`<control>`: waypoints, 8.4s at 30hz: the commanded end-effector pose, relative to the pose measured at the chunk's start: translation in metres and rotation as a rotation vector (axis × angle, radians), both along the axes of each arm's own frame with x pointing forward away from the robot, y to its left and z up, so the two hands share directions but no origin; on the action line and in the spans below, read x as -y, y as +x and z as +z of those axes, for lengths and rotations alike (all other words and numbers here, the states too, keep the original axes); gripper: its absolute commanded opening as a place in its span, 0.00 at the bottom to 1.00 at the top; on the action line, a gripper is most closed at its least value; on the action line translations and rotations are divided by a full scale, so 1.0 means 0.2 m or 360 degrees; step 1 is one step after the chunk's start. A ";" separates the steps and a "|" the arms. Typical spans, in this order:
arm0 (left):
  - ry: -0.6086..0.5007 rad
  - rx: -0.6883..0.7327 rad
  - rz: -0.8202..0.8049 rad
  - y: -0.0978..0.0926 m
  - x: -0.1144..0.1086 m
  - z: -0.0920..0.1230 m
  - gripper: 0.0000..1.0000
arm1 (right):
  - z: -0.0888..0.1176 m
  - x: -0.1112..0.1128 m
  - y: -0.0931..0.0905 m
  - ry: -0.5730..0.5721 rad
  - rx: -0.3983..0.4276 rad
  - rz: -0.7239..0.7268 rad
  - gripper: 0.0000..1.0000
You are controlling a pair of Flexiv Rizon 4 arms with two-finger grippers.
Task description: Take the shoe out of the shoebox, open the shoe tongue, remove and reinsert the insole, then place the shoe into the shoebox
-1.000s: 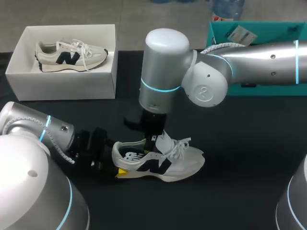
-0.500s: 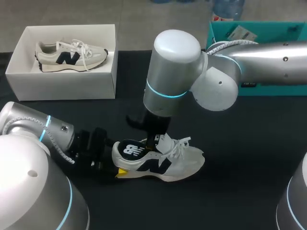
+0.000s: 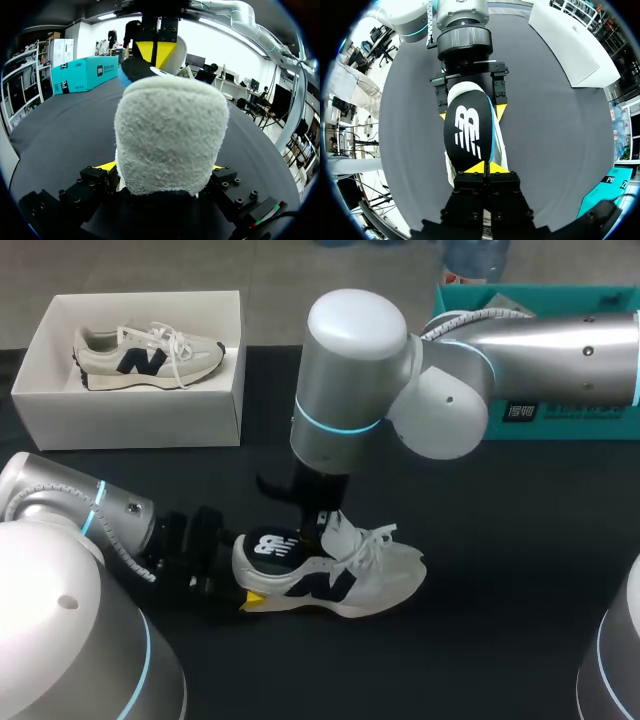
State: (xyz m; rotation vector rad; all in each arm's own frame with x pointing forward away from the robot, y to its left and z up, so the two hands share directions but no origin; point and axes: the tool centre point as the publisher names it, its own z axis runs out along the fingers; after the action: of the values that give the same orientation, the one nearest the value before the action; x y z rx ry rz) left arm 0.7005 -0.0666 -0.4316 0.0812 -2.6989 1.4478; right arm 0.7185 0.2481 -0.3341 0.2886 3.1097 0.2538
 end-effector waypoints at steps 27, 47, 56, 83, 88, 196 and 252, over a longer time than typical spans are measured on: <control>0.0009 -0.0001 -0.0001 0.00 0.01 -0.04 0.00 | 0.06 -0.09 0.08 0.0125 0.0060 0.0137 0.00; 0.0009 -0.0001 -0.0001 0.00 0.01 -0.04 0.00 | 0.01 -0.13 0.07 0.0369 -0.0117 0.0194 0.31; 0.0009 -0.0001 -0.0001 0.00 0.01 -0.04 0.00 | -0.01 -0.15 0.09 0.0407 -0.0246 0.0282 0.37; 0.0009 -0.0001 -0.0001 0.00 0.01 -0.04 0.00 | -0.01 -0.22 0.05 0.0415 -0.0318 0.0324 0.00; 0.0009 -0.0001 -0.0001 0.00 0.01 -0.04 0.00 | 0.03 -0.25 0.09 0.0422 -0.0284 0.0359 0.00; 0.0009 -0.0001 -0.0001 0.00 0.01 -0.04 0.00 | 0.69 -0.10 0.45 0.0920 0.0190 0.0434 0.00; 0.0009 -0.0001 -0.0001 0.00 0.01 -0.04 0.00 | 1.24 0.39 0.30 0.1724 0.0006 -0.0097 0.00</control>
State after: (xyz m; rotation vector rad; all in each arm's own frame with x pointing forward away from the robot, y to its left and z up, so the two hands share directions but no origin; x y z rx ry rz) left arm 0.7006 -0.0669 -0.4316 0.0810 -2.6987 1.4479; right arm 0.7878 0.1722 -0.0874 0.3296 2.6129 1.8898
